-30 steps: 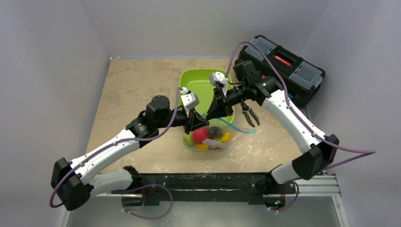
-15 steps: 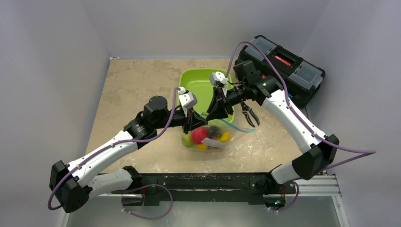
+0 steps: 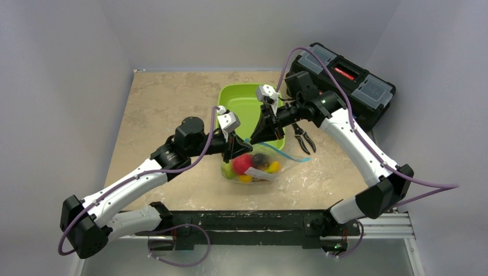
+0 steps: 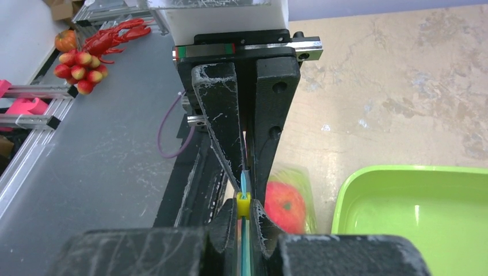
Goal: Open the zip-top bag and remove the fake food
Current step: Unzip the zipper food storage bag at the center of the board.
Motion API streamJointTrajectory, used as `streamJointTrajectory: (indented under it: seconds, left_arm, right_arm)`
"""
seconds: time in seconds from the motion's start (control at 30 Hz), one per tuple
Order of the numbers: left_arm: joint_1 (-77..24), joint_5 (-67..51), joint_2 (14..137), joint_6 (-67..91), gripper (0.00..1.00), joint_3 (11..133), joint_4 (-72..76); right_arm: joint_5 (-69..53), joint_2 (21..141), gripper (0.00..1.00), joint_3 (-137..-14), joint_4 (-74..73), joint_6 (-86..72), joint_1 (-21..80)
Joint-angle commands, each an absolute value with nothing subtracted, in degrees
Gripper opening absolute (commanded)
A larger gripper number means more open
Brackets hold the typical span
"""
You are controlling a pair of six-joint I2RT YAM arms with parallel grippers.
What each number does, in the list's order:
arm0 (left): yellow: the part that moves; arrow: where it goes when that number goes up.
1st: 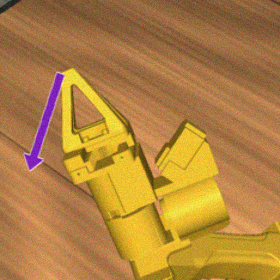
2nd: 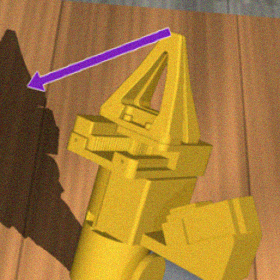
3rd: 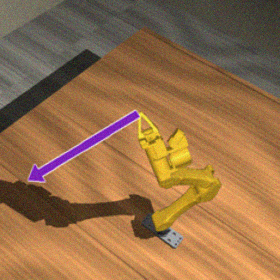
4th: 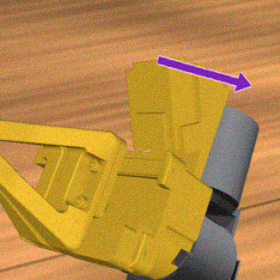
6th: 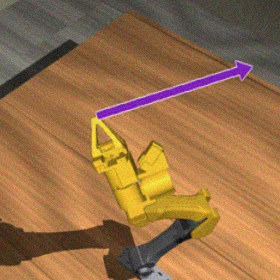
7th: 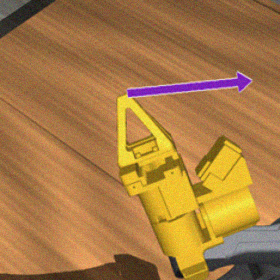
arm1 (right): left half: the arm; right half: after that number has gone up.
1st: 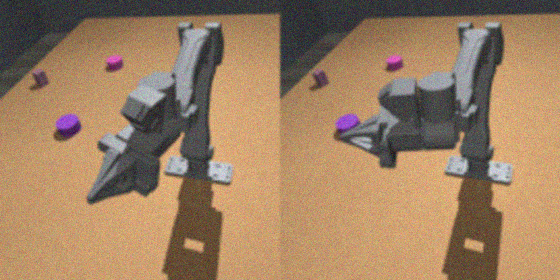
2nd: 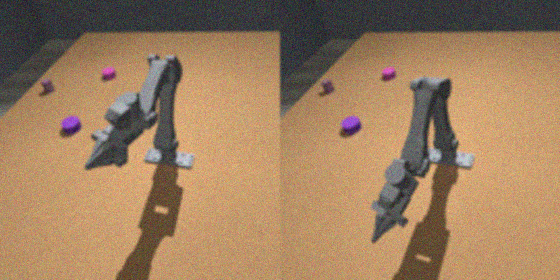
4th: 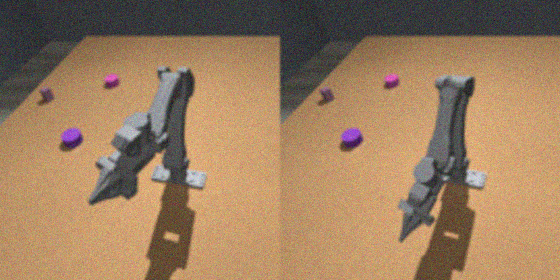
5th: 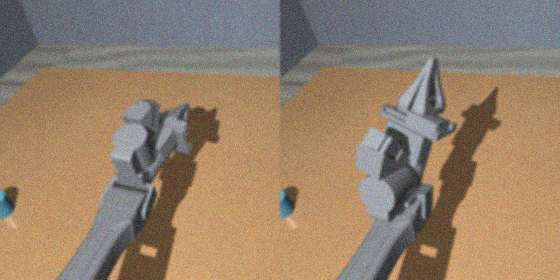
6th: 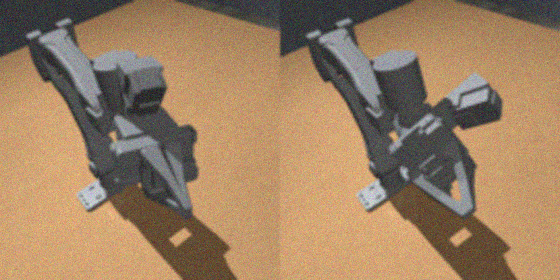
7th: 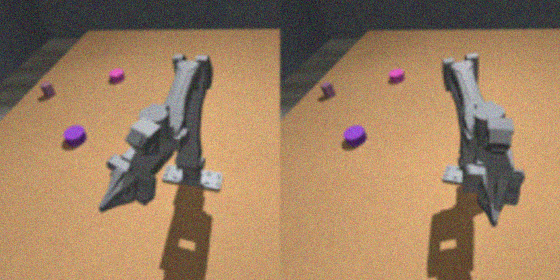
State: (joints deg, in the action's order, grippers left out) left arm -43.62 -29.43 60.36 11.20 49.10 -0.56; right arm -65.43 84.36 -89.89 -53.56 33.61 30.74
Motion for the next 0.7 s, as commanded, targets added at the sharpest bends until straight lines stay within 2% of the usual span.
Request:
streamJointTrajectory:
  seconds: [0.0, 0.23, 0.6, 0.63, 0.67]
  left_arm:
    - [-43.4, -28.0, 58.4, 11.5, 0.00, 49.2, 2.0]
    - [-42.8, -23.5, 53.3, 12.9, 0.00, 44.2, 5.9]
    - [-42.4, -24.6, 51.8, 14.5, 0.00, 43.0, 7.3]
    - [-42.1, -25.8, 51.9, 14.5, 0.05, 43.2, 6.9]
    - [-41.9, -27.1, 52.0, 14.5, 0.15, 43.5, 6.6]
  right_arm:
    - [-64.8, 83.1, 0.00, -90.2, -53.0, 32.9, 30.6]
    - [-64.3, 81.9, 0.00, -87.9, -51.3, 31.9, 30.0]
    - [-62.6, 81.1, 0.00, -86.3, -51.2, 31.5, 30.0]
    - [-62.6, 81.1, 0.00, -86.6, -51.6, 31.9, 30.0]
    - [-62.9, 81.2, 0.00, -86.7, -51.7, 32.1, 30.0]
